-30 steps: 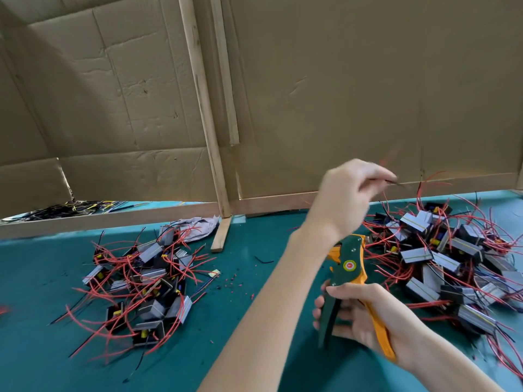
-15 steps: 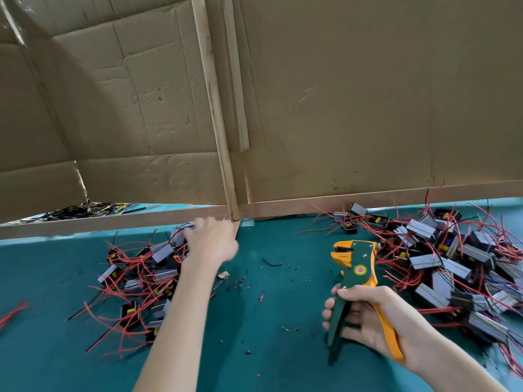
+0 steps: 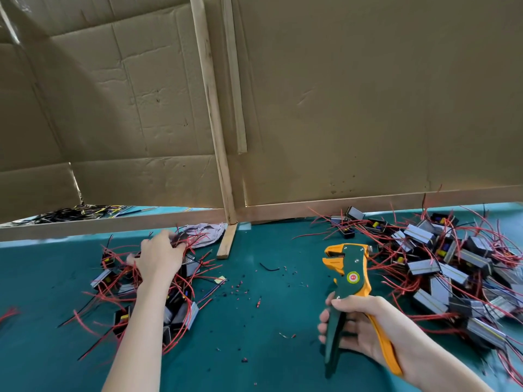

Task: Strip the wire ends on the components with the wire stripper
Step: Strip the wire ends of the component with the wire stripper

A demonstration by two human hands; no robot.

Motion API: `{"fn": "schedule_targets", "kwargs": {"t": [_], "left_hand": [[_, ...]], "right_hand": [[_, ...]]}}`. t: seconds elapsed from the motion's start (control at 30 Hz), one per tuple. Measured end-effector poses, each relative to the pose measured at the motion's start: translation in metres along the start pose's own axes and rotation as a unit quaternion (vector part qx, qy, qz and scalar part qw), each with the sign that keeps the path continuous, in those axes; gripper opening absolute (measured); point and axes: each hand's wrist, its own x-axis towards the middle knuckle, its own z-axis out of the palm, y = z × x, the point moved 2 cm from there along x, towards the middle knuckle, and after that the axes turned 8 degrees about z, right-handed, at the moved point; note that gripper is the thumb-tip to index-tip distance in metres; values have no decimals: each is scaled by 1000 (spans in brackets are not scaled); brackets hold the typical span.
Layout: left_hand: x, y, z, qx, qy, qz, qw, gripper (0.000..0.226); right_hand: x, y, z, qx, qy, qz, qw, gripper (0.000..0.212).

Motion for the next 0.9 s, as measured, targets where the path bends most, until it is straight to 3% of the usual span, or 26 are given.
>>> {"fn": "schedule_targets", "kwargs": {"t": [0.13,0.3,0.43,0.57,0.73,0.9], "left_hand": [[0,13,-3,55,11,53,997,15],[-2,29,-1,59,-22,116,991,14],[-8,57,-7,-53,-37,204,977,4],[-31,100,-6,-185,-98,278,938,5],[-70,132,32,-112,-240,355,896,23],[-82,130,53,-13,-293,365,884,33]], "right_hand": [[-2,-1,0,12,-4,-3,1000,38],[-3,0,-1,14,-9,-12,1000,40],[-3,-1,-1,17,-9,-16,1000,41],[-2,-3,-3,13,3,-30,999,37],[-1,-6,-6,8,31,-50,998,40],[-1,-7,-10,21,24,-49,998,39]]}}
